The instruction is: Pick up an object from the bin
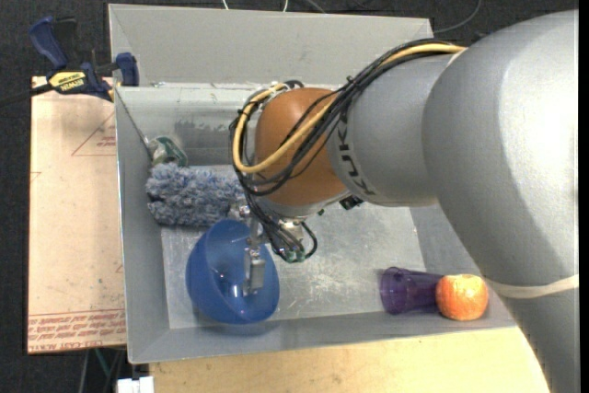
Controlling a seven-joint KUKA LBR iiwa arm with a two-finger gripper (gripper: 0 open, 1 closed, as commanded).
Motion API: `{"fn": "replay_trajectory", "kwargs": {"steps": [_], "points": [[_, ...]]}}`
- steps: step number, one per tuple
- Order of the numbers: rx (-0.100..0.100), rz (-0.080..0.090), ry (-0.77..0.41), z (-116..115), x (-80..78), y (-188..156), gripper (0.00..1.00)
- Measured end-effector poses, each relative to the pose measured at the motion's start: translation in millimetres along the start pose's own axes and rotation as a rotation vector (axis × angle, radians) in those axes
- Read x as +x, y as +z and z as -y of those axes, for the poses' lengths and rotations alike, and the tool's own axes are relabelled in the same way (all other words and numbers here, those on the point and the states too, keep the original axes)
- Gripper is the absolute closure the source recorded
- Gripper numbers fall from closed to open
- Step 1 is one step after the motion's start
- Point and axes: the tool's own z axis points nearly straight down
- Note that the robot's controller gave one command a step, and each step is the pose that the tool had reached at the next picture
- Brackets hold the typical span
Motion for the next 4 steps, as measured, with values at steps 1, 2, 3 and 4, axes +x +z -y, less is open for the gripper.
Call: {"fn": "replay_trajectory", "kwargs": {"steps": [1,2,3,4], "points": [[-0.006,0.031,0.033,0.7,-30.2,11.1,0.00],[-0.006,0.032,0.037,1.2,-32.0,12.3,0.00],[-0.006,0.032,0.038,1.3,-32.1,12.3,0.00],[-0.007,0.032,0.038,1.4,-32.1,12.3,0.00]]}}
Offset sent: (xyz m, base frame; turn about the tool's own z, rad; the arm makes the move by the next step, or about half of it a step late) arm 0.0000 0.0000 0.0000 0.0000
